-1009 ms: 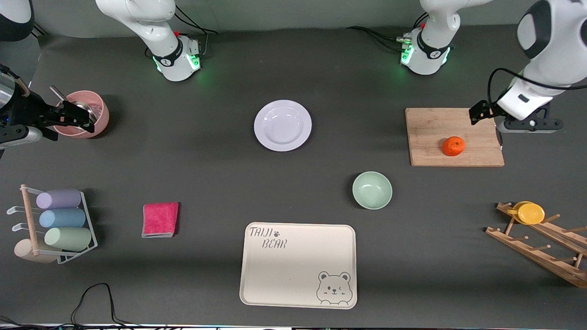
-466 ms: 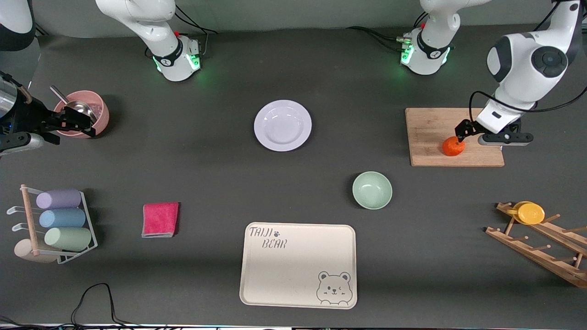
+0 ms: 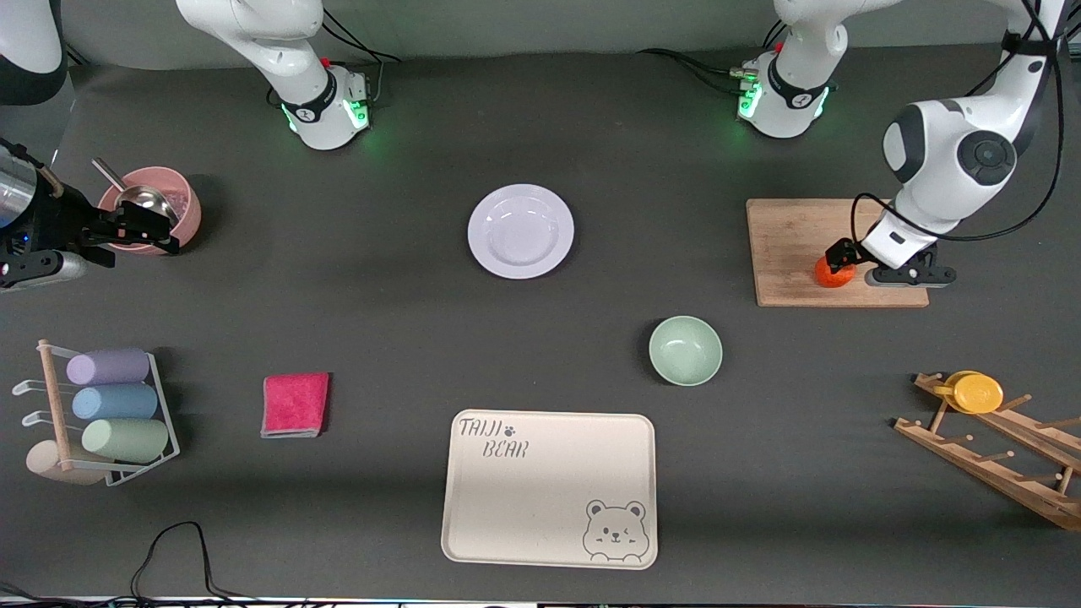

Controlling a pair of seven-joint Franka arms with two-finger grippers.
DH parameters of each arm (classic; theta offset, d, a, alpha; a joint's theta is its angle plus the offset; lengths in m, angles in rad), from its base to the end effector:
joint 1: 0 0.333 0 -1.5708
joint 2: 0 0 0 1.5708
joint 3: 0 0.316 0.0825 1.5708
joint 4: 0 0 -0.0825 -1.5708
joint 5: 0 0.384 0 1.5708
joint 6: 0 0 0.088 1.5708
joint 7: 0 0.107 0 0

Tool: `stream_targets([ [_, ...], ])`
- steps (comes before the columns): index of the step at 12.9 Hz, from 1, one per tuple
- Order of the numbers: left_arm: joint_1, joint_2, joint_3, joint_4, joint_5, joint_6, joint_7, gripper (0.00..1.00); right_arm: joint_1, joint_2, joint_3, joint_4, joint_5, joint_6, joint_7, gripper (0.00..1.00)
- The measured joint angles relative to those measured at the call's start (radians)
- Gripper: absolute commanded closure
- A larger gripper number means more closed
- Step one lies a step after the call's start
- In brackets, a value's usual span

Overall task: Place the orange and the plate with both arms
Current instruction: 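Close the left gripper around the orange, then carry the orange with the left gripper over the white plate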

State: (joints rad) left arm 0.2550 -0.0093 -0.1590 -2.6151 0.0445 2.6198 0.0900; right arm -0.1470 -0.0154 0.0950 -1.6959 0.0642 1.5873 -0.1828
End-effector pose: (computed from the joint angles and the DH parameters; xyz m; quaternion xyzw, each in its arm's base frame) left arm 0.4341 0.0409 0.2559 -0.9998 0.0162 -0.0058 0.0126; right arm 0.5457 -0.0213 0.5756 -0.9964 -0.0632 0.0426 0.0365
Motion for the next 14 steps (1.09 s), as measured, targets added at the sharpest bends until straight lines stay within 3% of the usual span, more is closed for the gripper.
stream_targets([
  [4, 0.006, 0.065, 0.0, -0.019, 0.0, 0.055, -0.001, 0.03, 0.0, 0.002, -0.012, -0.029, 0.009, -0.001, -0.001, 0.0],
  [5, 0.006, 0.069, 0.0, -0.019, 0.0, 0.055, -0.001, 0.19, 0.0, 0.002, -0.012, -0.041, 0.022, -0.001, -0.001, 0.0],
  [8, 0.006, 0.079, 0.0, -0.02, -0.005, 0.055, -0.004, 1.0, 0.0, 0.003, -0.034, -0.077, 0.065, 0.0, -0.001, 0.0],
  [12, 0.007, 0.077, -0.001, -0.016, -0.02, 0.038, -0.004, 1.0, -0.001, 0.005, -0.076, -0.145, 0.179, 0.002, -0.003, 0.0],
  [14, 0.008, 0.061, -0.023, 0.028, -0.02, -0.076, -0.004, 1.0, 0.003, 0.006, -0.077, -0.187, 0.207, 0.025, -0.003, 0.0],
])
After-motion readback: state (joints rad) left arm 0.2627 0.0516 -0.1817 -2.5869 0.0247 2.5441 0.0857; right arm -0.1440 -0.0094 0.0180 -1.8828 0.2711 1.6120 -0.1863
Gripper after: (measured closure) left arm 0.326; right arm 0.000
